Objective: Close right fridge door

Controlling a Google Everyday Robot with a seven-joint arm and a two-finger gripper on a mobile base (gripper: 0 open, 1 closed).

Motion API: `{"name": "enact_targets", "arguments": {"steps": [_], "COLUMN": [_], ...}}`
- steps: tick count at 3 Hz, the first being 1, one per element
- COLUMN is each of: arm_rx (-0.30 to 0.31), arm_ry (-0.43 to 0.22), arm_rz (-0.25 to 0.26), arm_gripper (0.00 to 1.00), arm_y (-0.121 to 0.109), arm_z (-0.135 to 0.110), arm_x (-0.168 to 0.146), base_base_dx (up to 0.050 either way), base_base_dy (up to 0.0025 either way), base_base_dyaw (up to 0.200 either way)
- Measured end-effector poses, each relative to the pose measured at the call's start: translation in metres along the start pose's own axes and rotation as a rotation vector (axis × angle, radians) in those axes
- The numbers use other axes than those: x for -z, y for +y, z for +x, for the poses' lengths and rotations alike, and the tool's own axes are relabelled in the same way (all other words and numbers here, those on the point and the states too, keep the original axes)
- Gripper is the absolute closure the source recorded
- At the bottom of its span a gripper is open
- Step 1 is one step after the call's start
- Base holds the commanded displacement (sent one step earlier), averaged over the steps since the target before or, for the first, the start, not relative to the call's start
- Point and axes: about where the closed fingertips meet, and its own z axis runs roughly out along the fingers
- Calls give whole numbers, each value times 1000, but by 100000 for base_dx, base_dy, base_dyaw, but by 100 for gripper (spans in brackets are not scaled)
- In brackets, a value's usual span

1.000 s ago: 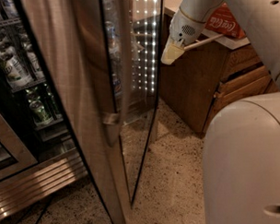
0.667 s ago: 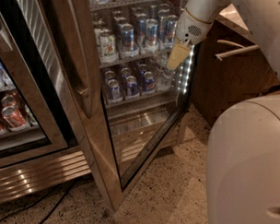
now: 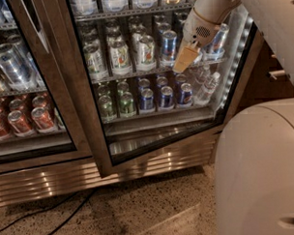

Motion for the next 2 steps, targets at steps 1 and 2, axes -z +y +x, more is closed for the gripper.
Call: {"name": "enact_targets", "arguments": {"steps": [1, 2], "arm_rx": [0, 0], "arm_ry": [0, 0], "arm_rz": [0, 0], "arm_gripper": [100, 100], "arm_y": [0, 0], "arm_z": [0, 0], "arm_x": [0, 0], "base_base_dx": [4999, 4497], "base_base_dy": [1, 191], "base_base_dyaw": [-18, 8675]}}
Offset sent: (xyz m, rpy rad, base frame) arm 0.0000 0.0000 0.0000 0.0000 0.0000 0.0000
